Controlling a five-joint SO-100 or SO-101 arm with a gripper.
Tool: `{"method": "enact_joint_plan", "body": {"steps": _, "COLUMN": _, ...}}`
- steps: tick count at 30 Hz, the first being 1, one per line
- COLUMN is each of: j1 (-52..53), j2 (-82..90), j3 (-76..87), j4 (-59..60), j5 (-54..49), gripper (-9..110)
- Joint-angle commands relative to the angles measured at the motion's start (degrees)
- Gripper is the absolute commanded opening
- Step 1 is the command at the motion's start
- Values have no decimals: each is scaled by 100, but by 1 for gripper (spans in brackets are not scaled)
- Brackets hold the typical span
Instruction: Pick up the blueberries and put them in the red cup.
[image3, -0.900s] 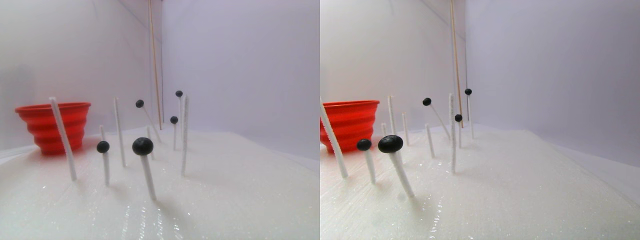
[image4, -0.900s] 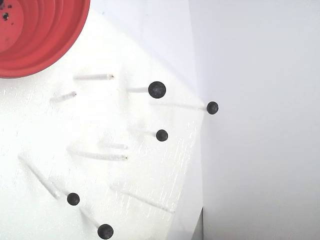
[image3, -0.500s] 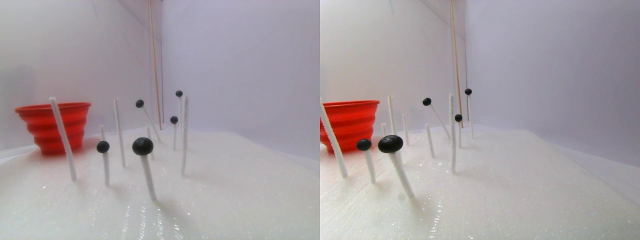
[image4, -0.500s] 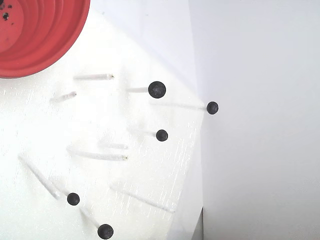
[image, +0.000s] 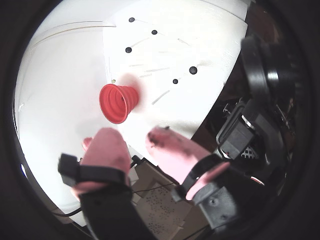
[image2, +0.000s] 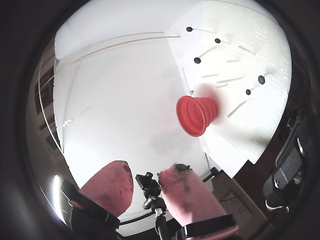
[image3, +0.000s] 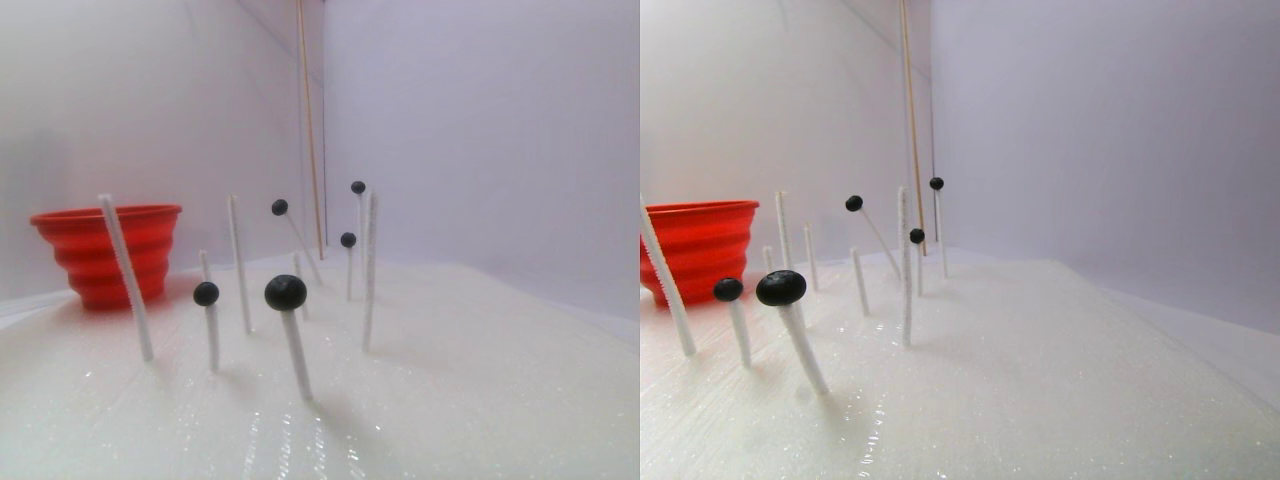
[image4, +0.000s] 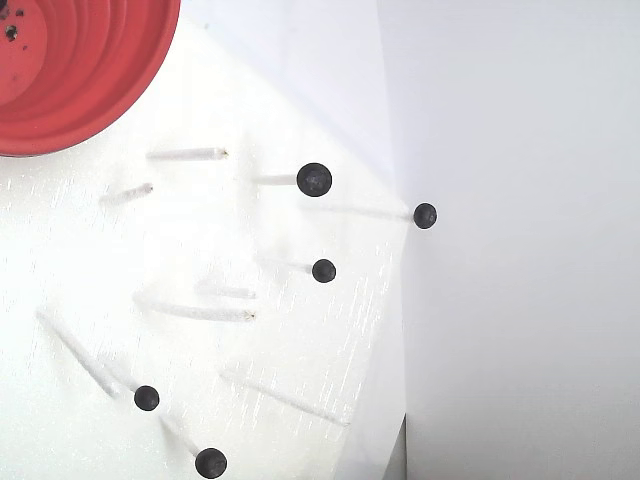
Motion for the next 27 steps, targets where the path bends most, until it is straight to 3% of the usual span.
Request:
{"method": "enact_joint_plan", "body": {"steps": 1, "j1": -26, "j2": -88, "j3": -105, "j4": -53, "j5": -97, "gripper": 11}}
{"method": "enact_joint_plan", "body": {"steps": 18, "j1": -141, "j2": -123, "j3": -387, "j4": -325, "j5": -220, "gripper": 10}}
{"method": "enact_joint_plan", "body": {"steps": 27, "j1": -158, "j2": -747, "j3": -519, "j4": -562, "j5": -1072, "gripper": 11}}
